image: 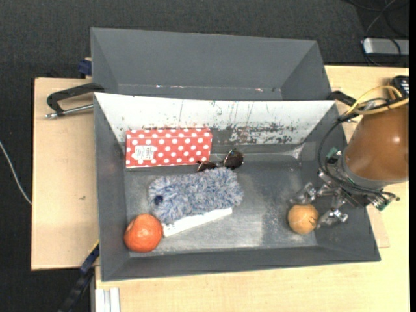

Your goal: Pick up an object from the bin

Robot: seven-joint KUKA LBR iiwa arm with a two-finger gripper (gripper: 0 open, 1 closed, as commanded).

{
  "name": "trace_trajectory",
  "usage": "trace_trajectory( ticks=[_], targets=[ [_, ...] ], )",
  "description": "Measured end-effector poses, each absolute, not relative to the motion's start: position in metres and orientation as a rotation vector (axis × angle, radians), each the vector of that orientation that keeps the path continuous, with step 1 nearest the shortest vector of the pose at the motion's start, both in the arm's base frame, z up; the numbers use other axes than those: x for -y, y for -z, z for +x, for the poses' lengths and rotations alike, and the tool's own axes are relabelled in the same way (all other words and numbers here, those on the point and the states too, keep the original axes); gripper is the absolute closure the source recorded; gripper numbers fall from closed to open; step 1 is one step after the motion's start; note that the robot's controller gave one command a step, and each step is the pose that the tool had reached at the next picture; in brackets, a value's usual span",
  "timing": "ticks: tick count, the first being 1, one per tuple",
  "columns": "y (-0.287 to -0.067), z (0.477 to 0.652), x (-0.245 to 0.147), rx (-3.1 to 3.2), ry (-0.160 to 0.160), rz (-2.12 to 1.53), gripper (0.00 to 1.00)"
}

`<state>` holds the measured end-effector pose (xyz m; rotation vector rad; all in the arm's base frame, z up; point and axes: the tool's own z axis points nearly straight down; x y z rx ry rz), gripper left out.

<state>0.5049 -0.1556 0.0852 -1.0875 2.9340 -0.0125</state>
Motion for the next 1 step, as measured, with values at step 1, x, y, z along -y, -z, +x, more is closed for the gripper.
trace_trajectory(
  ticks=[1],
  targets=[
    [-0.2474, 0.5097, 0.1525, -2.976, 0.005, -0.984, 1.00]
  ],
)
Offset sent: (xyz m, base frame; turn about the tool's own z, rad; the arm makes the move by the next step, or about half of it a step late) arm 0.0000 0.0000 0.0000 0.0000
